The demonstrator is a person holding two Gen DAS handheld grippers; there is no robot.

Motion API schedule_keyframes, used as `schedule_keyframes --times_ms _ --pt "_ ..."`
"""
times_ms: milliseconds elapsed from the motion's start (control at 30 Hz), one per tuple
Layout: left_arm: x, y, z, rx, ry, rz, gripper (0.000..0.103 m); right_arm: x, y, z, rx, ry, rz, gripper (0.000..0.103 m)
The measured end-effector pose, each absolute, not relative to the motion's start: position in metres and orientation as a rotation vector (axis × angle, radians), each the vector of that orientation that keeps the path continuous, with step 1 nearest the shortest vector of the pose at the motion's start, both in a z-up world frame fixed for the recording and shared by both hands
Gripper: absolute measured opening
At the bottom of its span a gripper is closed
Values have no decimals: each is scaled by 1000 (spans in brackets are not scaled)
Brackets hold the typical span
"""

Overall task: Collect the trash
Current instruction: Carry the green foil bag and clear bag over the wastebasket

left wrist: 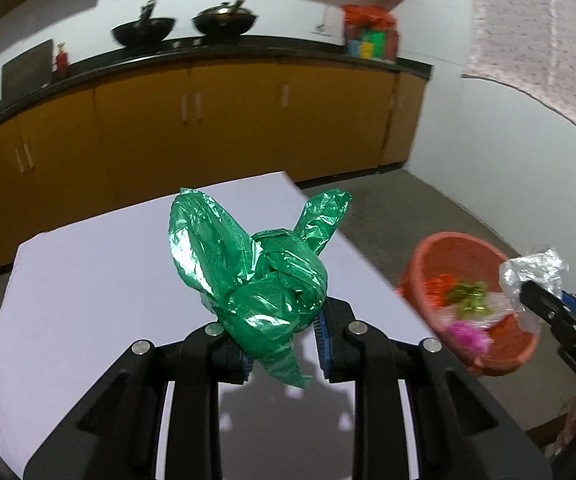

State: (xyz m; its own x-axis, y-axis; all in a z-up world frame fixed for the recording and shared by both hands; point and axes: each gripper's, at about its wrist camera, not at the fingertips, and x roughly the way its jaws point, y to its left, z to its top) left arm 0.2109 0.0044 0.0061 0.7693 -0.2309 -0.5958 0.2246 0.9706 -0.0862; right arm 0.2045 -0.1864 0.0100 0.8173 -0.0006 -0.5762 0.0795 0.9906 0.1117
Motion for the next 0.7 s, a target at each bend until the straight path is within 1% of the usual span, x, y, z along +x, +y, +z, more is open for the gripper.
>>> schedule_keyframes --times_ms 333,700 --pt "189 -47 17 22 644 -340 25 161 -245 28 145 575 -153 27" --pt "174 -87 15 44 654 -388 25 147 -278 27 156 574 -210 27"
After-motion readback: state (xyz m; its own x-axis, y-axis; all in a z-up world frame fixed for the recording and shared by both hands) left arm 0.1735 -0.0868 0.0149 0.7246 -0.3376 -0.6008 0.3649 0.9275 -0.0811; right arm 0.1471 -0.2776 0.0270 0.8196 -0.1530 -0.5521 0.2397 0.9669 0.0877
